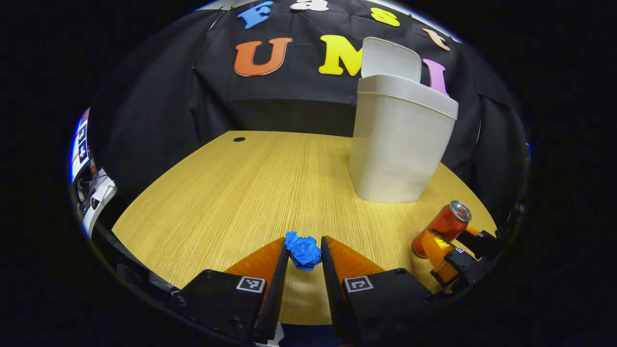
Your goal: Press the lid of the desktop garbage bin to open it, pick up the crumpled paper on the desktop and throw it into the bin, then pick up the pop can on the desktop and drop it into the bin, and finally close the garbage bin lid.
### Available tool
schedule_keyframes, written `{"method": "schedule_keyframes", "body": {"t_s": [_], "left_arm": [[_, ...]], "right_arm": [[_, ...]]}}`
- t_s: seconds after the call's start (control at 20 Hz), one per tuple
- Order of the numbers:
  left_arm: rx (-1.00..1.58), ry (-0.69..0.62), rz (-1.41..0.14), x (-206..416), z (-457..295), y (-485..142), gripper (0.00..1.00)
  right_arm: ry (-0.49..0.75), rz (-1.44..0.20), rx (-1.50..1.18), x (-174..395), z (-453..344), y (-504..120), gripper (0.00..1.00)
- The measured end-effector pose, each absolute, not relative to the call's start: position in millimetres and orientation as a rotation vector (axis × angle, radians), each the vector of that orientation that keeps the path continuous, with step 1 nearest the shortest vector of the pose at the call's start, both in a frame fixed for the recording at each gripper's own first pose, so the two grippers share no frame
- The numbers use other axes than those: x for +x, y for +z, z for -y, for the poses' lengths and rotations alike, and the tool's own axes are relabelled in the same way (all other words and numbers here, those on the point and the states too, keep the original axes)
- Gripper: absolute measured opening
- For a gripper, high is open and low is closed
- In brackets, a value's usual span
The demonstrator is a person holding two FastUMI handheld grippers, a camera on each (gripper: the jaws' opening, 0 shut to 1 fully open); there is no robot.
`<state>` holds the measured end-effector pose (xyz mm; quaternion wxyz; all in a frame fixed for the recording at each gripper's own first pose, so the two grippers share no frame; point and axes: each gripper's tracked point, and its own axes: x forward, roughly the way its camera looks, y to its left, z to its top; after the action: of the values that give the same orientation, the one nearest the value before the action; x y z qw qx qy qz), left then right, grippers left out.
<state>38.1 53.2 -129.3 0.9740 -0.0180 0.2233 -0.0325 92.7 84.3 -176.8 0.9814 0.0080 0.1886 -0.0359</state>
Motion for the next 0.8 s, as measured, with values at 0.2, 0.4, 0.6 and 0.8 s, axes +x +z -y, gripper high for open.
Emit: {"method": "schedule_keyframes", "body": {"t_s": [0.2, 0.4, 0.6, 0.8], "left_arm": [[0.024, -0.006, -0.347, 36, -74, -106, 0.45], [0.035, -0.019, -0.253, 28, -66, -68, 0.45], [0.003, 0.001, -0.147, 18, -69, -37, 0.45], [0.021, 0.031, -0.112, 9, -68, -23, 0.45]], "right_arm": [[-0.092, -0.338, 0.02, 89, -79, -157, 0.8], [-0.089, -0.228, 0.001, 82, -75, -100, 0.78], [-0.068, -0.093, -0.038, 66, -66, -39, 0.77], [-0.088, 0.008, -0.13, 43, -46, 4, 0.77]]}}
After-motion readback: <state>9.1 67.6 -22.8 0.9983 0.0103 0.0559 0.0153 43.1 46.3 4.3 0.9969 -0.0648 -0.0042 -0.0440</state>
